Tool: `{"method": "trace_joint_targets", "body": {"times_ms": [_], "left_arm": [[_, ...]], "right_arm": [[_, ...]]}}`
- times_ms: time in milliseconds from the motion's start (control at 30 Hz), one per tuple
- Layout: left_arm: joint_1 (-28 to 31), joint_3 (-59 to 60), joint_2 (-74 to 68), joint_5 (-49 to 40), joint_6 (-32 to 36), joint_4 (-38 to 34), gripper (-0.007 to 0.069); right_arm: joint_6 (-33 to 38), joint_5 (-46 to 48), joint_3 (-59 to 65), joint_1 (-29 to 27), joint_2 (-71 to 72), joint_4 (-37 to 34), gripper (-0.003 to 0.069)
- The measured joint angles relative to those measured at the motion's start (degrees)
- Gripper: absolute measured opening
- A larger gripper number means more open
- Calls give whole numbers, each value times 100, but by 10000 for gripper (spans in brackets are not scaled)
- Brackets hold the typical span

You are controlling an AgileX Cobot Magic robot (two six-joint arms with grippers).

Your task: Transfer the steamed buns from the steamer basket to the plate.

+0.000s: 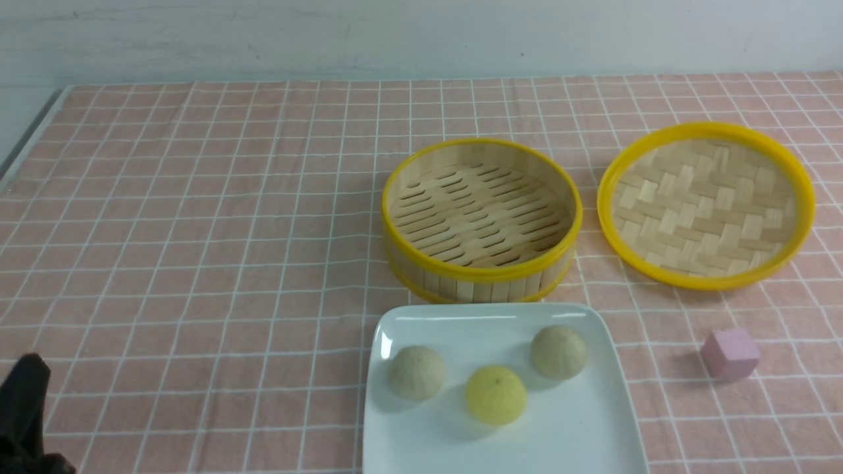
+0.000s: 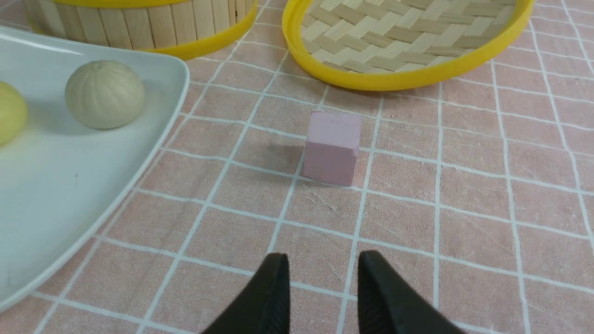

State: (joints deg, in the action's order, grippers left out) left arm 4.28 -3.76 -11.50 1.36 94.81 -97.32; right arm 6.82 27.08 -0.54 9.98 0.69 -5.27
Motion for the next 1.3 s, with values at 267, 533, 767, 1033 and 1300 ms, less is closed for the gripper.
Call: {"method": "trace_joint_targets", "body": {"times_ms": [267,533,767,1033,1300], "left_arm": [[1,-253,-7,214,-988,1085,459],[1,-72,-51,-1048,-6713,6678,459],[1,-34,-51,-2170,-8777,8793,459],[1,-34,194,-2276,-8963,9164,459],[1,-34,909,-2639,-8998,9242,459]], "right_arm": [[1,0,0,0,0,-5,237],[1,0,0,0,0,0,239],[1,0,0,0,0,0,239],[1,0,0,0,0,0,239],[1,0,0,0,0,0,239]]}}
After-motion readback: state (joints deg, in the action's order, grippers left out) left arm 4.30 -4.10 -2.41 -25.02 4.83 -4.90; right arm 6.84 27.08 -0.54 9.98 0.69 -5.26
